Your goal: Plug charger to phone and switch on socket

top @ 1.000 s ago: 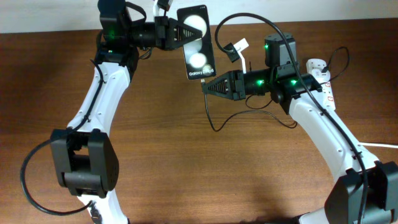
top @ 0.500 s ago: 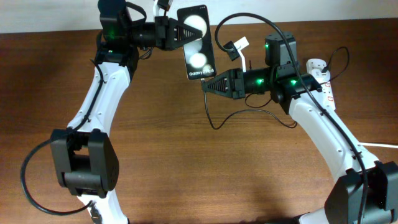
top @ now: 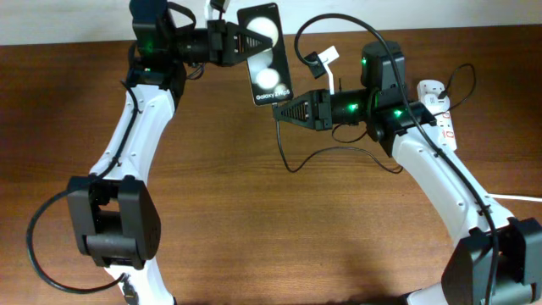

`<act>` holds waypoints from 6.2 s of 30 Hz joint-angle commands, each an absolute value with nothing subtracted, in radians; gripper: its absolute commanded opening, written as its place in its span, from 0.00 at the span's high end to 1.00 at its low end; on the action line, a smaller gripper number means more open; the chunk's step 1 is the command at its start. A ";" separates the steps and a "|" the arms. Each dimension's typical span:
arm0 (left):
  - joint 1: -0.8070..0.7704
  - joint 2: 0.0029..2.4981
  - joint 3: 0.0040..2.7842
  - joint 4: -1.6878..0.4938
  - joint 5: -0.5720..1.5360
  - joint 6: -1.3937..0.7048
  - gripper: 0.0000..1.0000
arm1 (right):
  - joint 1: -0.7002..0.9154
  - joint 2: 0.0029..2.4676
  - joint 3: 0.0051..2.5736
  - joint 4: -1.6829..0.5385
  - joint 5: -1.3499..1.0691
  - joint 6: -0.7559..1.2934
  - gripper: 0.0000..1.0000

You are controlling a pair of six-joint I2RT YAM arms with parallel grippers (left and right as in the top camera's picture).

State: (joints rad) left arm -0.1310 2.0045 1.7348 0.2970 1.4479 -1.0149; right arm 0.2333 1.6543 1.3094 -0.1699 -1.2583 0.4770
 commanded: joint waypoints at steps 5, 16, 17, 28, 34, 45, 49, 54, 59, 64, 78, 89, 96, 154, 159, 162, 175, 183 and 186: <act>-0.144 1.976 1.745 0.297 1.573 -0.978 1.00 | 0.229 1.647 1.325 -0.122 -1.237 0.507 0.96; -0.141 1.976 1.742 0.298 1.532 -0.979 1.00 | 0.229 1.647 1.325 -0.185 -1.253 0.503 0.95; -0.141 1.976 1.742 0.298 1.522 -0.979 1.00 | 0.229 1.647 1.325 -0.216 -1.253 0.480 0.95; -0.138 1.976 1.742 0.298 1.503 -0.979 1.00 | 0.229 1.647 1.325 -0.273 -1.299 0.440 0.52; -0.134 1.979 1.716 0.294 1.524 -0.883 1.00 | 0.229 1.647 1.325 -0.275 -1.317 0.422 0.37; -0.130 1.982 1.466 0.294 1.386 -0.757 1.00 | 0.229 1.647 1.325 -0.560 -1.062 0.282 0.18; -0.130 1.982 1.447 0.096 1.238 -0.617 1.00 | 0.229 1.647 1.325 -0.663 -0.879 0.265 0.16; -0.130 1.982 1.447 -0.266 0.941 -0.393 1.00 | 0.229 1.647 1.325 -0.722 -0.796 0.239 0.17; -0.130 1.982 1.447 -0.480 0.821 -0.266 1.00 | 0.229 1.647 1.325 -0.730 -0.773 0.232 0.16; -0.130 1.982 1.447 -0.514 0.750 -0.266 1.00 | 0.229 1.647 1.325 -0.741 -0.773 0.232 0.17; -0.131 2.114 1.447 -0.557 0.853 -0.276 1.00 | 0.229 1.647 1.325 -0.771 -0.747 0.231 0.16; -0.131 2.134 1.447 -0.582 0.733 -0.318 1.00 | 0.229 1.647 1.325 -0.771 -0.742 0.232 0.17; -0.144 2.138 1.441 -0.590 0.702 -0.390 0.96 | 0.229 1.647 1.325 -0.771 -0.743 0.232 0.16; -0.141 1.572 1.824 -1.042 -0.004 -0.181 0.01 | 0.229 1.200 1.523 -1.203 -0.051 0.191 0.01; -0.141 1.572 1.824 -1.042 -0.004 -0.181 0.01 | 0.229 1.130 1.523 -1.270 -0.039 0.191 0.01; -0.141 1.572 1.824 -1.042 -0.004 -0.181 0.01 | 0.229 1.130 1.523 -1.315 -0.032 0.191 0.01; -0.141 1.572 1.824 -1.042 -0.004 -0.181 0.01 | 0.229 1.110 1.523 -1.325 -0.032 0.191 0.01; -0.141 1.572 1.824 -1.042 -0.004 -0.181 0.01 | 0.229 1.056 1.523 -1.332 -0.033 0.191 0.01; -0.141 1.572 1.824 -1.042 -0.004 -0.181 0.01 | 0.229 1.081 1.522 -1.359 -0.017 0.191 0.01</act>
